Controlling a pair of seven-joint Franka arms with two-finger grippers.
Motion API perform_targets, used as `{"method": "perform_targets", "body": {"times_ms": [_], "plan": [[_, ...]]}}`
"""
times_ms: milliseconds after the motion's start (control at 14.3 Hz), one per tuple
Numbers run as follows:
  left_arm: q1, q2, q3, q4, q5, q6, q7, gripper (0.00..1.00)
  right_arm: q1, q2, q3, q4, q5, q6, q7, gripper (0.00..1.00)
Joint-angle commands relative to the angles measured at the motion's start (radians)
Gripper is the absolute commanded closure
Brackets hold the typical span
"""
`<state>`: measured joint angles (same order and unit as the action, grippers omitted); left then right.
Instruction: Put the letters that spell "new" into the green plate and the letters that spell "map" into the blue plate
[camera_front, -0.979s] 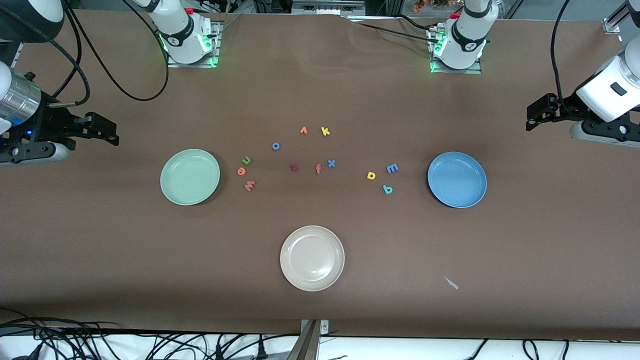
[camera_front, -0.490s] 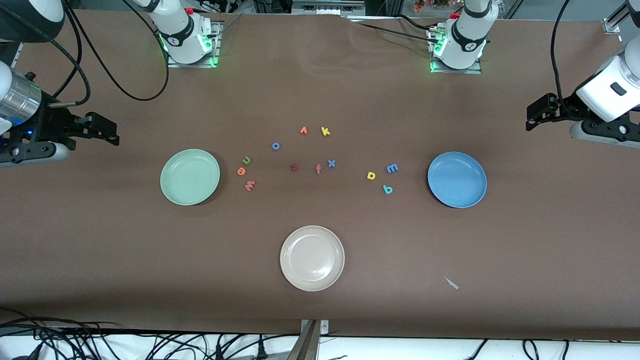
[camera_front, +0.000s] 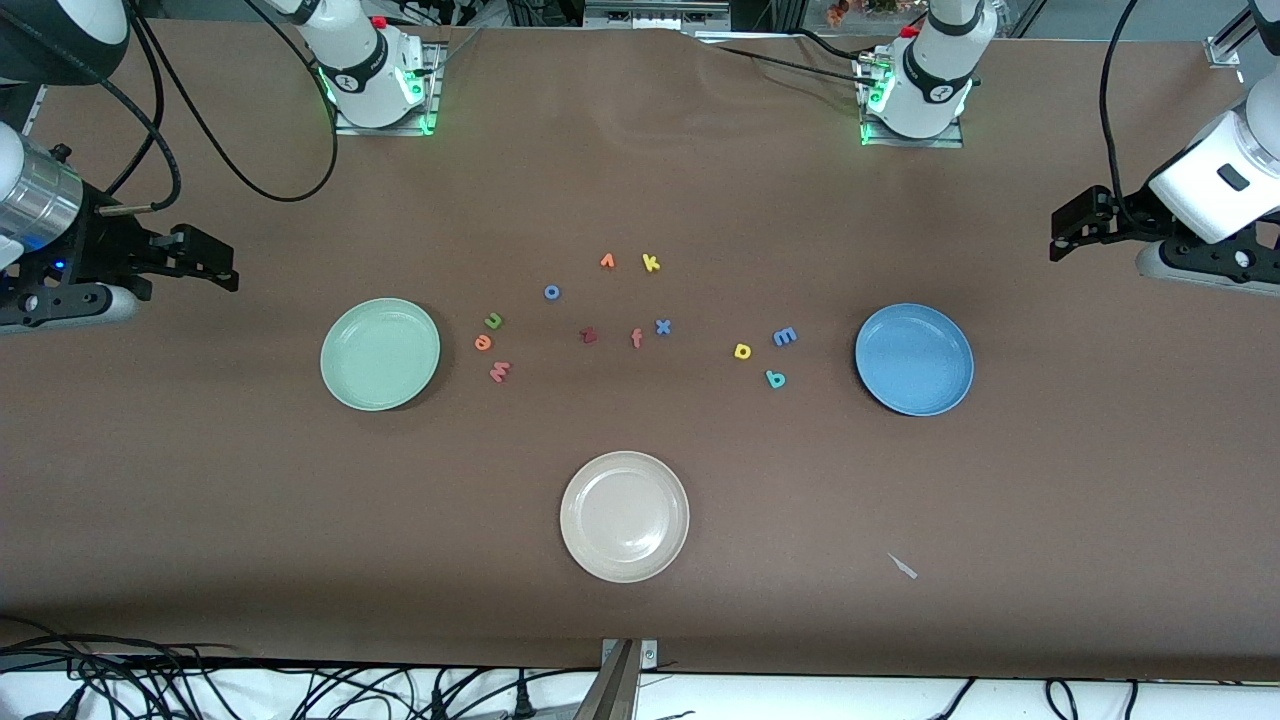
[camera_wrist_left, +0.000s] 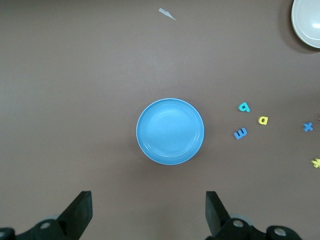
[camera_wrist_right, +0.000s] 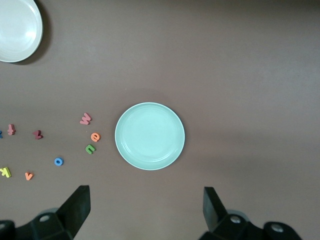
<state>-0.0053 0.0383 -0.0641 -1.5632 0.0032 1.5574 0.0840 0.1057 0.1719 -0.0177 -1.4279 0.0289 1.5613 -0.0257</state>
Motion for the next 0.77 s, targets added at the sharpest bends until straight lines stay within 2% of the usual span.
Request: {"method": "perform_targets", "body": {"times_ms": [0,699], "plan": [[-0.001,0.002,-0.003,0.022,0.017,-0.022,0.005,0.0,-0.001,-0.005,0.002,0.009,0.017,-0.001,0.012,0.0],[-0.001,0.002,-0.013,0.023,0.017,-0.02,0.005,0.0,-0.003,-0.005,0.002,0.009,0.017,0.005,0.012,0.0]]}}
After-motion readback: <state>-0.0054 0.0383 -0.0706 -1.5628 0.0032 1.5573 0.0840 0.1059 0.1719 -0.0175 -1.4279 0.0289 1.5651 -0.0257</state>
